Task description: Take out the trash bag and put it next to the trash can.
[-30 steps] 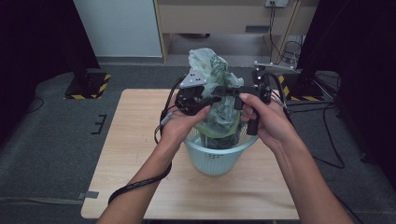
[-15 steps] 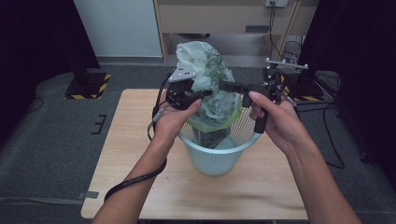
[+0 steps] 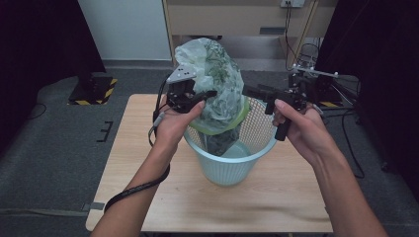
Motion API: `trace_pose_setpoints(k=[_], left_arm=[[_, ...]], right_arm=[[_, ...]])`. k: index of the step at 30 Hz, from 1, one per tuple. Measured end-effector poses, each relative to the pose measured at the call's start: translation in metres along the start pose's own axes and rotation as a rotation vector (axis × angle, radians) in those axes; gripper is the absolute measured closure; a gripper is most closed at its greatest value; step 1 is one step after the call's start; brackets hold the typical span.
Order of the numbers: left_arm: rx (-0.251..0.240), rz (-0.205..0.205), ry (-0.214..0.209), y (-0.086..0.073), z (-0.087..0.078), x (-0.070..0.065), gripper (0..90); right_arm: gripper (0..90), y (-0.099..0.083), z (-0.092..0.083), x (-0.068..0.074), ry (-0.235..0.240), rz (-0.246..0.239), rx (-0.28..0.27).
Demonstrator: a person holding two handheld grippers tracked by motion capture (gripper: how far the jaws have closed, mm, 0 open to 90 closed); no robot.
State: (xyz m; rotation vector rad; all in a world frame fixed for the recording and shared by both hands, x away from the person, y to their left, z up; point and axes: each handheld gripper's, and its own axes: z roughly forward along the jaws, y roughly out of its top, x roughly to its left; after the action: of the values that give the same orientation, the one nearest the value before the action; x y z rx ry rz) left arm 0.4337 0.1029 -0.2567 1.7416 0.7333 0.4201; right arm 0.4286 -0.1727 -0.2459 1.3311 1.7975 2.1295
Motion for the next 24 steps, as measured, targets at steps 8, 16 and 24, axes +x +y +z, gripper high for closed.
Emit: trace_pose_setpoints(k=[8, 16, 24], left_arm=[[-0.019, -0.012, 0.009, 0.006, -0.010, 0.005, 89.5], [-0.050, -0.007, 0.027, 0.018, -0.031, 0.009, 89.5], [-0.068, -0.008, 0.041, 0.027, -0.048, 0.017, 89.5]], right_arm=[[5.4, -0.004, -0.008, -0.020, -0.051, 0.019, -0.007], [5.7, -0.005, -0.025, -0.046, -0.112, 0.039, -0.024], [5.8, -0.008, -0.038, -0.066, -0.148, 0.058, -0.031]])
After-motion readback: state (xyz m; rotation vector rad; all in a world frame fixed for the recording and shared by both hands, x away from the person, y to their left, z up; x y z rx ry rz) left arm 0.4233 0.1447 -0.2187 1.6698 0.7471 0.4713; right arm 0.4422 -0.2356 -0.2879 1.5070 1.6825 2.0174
